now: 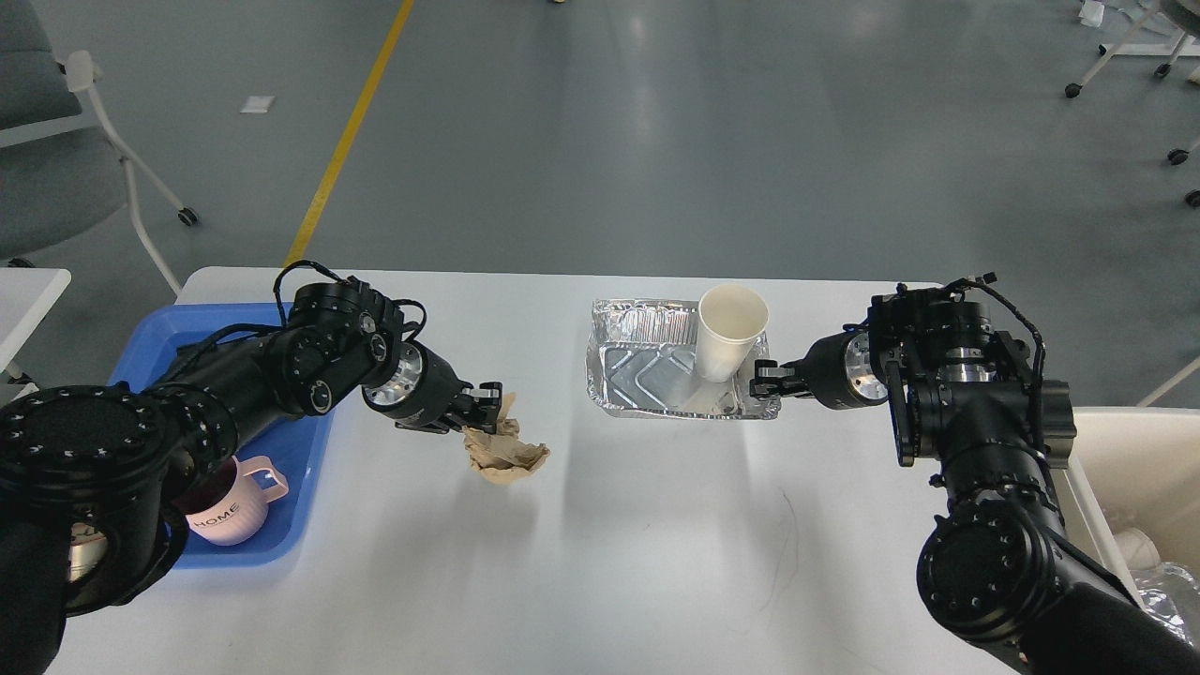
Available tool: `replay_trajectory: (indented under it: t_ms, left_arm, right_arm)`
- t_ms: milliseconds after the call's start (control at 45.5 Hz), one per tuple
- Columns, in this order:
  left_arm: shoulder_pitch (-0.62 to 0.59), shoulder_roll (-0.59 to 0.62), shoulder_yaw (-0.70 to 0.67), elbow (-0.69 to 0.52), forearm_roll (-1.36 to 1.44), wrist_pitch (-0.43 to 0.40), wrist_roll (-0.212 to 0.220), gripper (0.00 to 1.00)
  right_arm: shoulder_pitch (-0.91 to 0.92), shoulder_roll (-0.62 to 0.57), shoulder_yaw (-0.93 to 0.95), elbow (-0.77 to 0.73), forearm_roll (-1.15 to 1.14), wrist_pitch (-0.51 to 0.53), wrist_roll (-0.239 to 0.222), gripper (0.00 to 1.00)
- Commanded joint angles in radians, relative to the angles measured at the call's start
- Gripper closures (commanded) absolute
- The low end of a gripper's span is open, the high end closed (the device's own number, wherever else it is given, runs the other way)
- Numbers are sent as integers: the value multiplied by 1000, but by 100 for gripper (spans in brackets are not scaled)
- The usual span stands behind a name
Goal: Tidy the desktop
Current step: 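Lift the napkin and swing it over the foil container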
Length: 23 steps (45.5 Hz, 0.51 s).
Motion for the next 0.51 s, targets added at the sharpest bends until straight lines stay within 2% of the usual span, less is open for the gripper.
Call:
replay_trajectory:
  t_ms: [0,198,330,352,483]
  left_arm:
    - [-1,118,0,-8,3,-37,-1,100]
    - [-91,323,-14,-11,-5,-117,-11,100]
    - [-194,441,-17,-11,-7,-117,-17,100]
    - [-244,469,-17,-11,-7,-117,-17,100]
    - [-395,483,-17,-10,-11,-117,-8,100]
  right_arm:
    - [3,0,0,1,0,0,0,100]
    - [4,0,0,-1,0,0,0,100]
    - [4,0,0,1,0,-2,0,100]
    - [6,0,0,1,0,-2,0,100]
    - [12,9,0,-1,0,-2,0,100]
